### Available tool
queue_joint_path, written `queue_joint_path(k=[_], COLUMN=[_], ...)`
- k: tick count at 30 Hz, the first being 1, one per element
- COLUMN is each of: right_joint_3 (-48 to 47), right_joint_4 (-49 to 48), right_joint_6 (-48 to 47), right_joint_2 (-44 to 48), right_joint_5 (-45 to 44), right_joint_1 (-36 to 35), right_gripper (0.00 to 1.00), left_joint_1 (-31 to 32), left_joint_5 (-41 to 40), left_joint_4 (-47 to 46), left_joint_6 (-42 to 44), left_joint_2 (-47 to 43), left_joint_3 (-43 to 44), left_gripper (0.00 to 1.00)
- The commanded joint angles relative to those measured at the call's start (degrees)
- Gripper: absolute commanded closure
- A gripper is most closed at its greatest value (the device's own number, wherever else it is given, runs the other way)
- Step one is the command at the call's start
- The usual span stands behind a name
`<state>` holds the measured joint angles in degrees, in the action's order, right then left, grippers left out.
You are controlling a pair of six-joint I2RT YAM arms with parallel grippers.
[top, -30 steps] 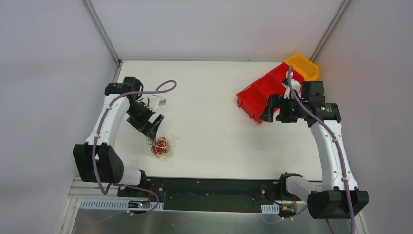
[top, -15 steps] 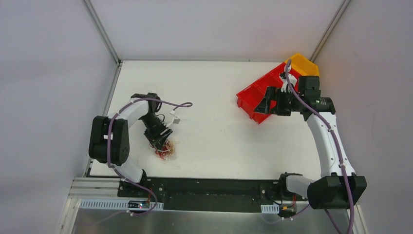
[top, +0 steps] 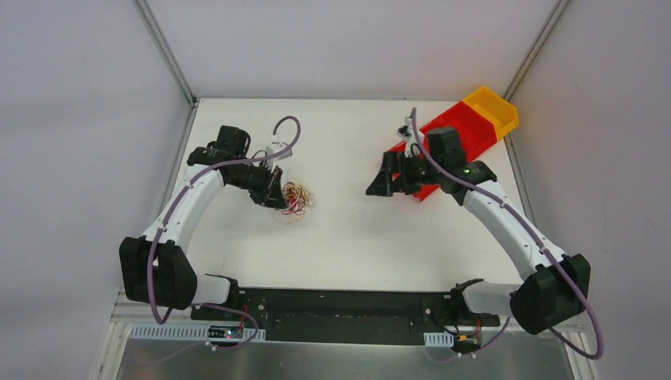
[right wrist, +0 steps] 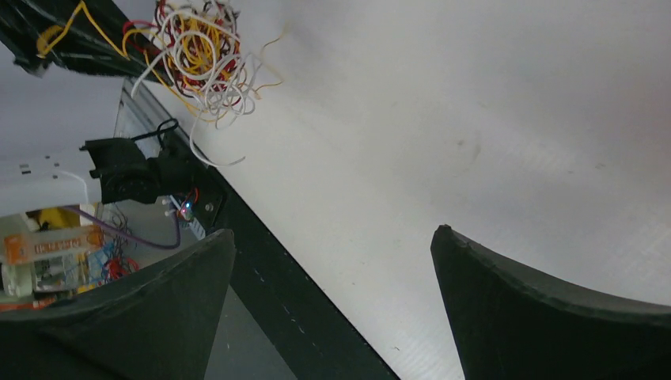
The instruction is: Untangle the cables
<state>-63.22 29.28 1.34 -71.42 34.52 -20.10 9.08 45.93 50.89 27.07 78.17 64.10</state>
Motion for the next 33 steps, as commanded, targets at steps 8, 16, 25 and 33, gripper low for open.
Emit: queue_joint_path(k=[8, 16, 25, 33], right_joint_3=[-4.2, -6.4, -4.2, 5.9], right_joint_4=[-22.6, -31.9, -32.2, -19.5], right_joint_6=[2.3, -0.9, -3.4, -7.4], right_joint_2=[-7.8, -16.6, -14.9, -8.7], right_joint_5=[-4.4, -12.9, -21.7, -23.1], right_joint_1=[-20.0, -26.3, -25.9, -15.8], right_gripper=[0.01, 0.04, 1.00, 1.00], left_joint_1=[2.2, 5.2, 5.3, -0.2], left_joint_5=[16.1, 16.6, 13.6, 2.3], left_joint_4=[-5.9, -8.0, -9.7, -6.1], left_joint_6=[-10.4, -13.6, -19.3, -22.2], left_joint_2=[-2.0, -5.2, -9.7, -18.5], left_joint_3=[6.0, 4.9, 3.8, 10.8], left_gripper=[1.00, 1.00, 1.00, 1.00])
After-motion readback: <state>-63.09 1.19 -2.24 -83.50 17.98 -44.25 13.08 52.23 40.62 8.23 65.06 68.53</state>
